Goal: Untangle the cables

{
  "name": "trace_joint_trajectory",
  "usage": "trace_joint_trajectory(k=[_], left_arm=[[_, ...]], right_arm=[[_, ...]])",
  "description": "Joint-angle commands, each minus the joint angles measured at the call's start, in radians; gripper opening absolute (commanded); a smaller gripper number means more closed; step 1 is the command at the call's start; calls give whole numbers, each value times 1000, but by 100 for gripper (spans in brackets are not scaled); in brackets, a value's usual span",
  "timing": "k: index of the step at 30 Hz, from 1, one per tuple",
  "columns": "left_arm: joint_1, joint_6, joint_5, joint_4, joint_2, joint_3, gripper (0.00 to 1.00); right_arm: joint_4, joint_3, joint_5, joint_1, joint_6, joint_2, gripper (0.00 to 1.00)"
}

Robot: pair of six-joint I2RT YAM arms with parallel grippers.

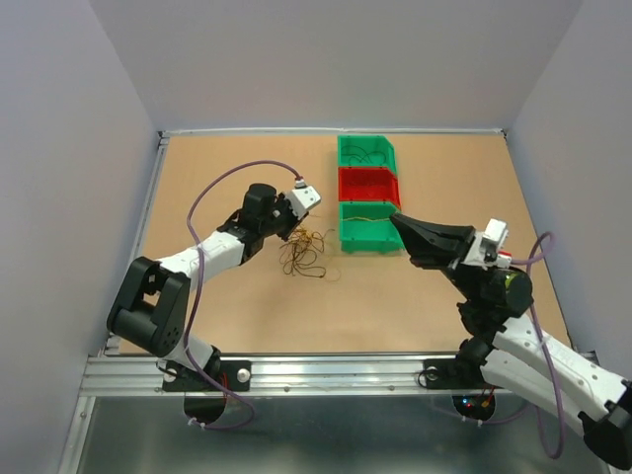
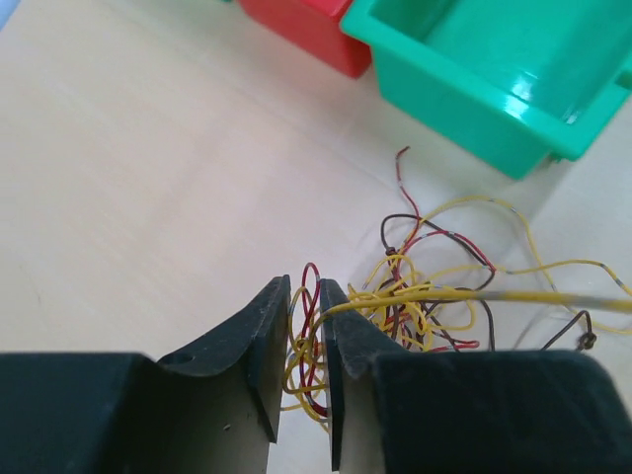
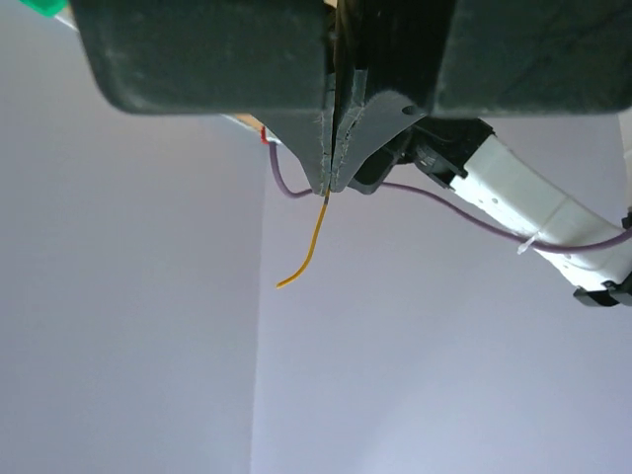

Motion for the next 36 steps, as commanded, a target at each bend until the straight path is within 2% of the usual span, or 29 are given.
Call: trace_joint_trajectory(k=[1,6,8,13,18,21,24,28,31,32,36], left_arm=[[52,-44,-103,8,11,69,30],[129,-85,-161,-29,79,135,30],[147,-105,-260,-24,105,147,30],[230,-145,-307,-16,117,172,31],[253,-165,-440,-13,122,187,34],[291,-180,-451,-13,119,195,36],[314,-196,-385,-13,96,186,36],[314,-181,-228,0,48,152,33],[314,-176,-163,-3,19,138,34],[314,-173,-157,-3,11,133,35],[314,-170,-149,2,10,132,42]], right_arm=[[-127,-49,155,5,-61,-165,1],[-247,-82,281,7,-85,-354,1],[-267,-99,356,5,-84,-412,0],[-288,-115,497,5,-107,-468,1],[-297,-129,586,5,-113,-511,0],[-304,-140,643,5,-119,-541,0],[-319,-148,645,5,-128,-569,1],[-400,-71,565,5,-122,-493,1],[-464,-13,481,5,-125,-344,1],[-490,34,456,5,-125,-239,1],[-498,140,346,4,-128,7,15]])
